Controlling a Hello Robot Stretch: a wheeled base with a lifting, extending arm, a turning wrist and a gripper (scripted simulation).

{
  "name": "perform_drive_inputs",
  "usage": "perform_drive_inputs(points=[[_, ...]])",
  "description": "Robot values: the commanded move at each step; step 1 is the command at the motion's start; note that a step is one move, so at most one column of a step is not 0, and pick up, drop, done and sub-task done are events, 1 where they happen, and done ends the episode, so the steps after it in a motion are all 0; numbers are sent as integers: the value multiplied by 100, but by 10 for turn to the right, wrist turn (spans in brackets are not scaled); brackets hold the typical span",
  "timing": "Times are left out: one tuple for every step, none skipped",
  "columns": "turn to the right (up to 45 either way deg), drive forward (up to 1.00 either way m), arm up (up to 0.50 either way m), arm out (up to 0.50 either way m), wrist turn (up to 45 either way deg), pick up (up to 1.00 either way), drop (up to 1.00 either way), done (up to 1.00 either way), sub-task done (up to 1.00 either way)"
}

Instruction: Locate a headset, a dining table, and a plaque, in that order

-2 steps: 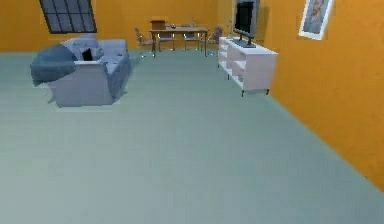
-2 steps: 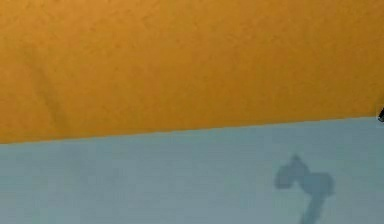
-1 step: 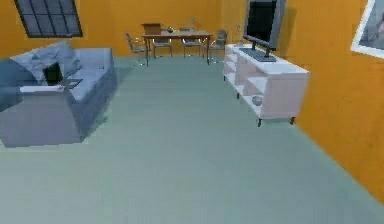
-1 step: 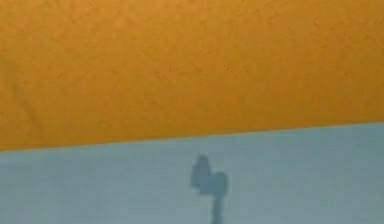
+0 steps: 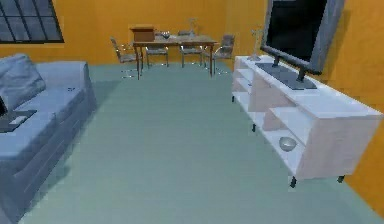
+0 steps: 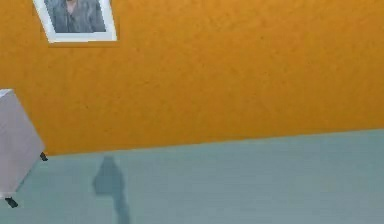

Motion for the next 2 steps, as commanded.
perform_drive_inputs(points=[[0,100,0,0,0,0,0,0,0],[0,100,0,0,0,0,0,0,0]])
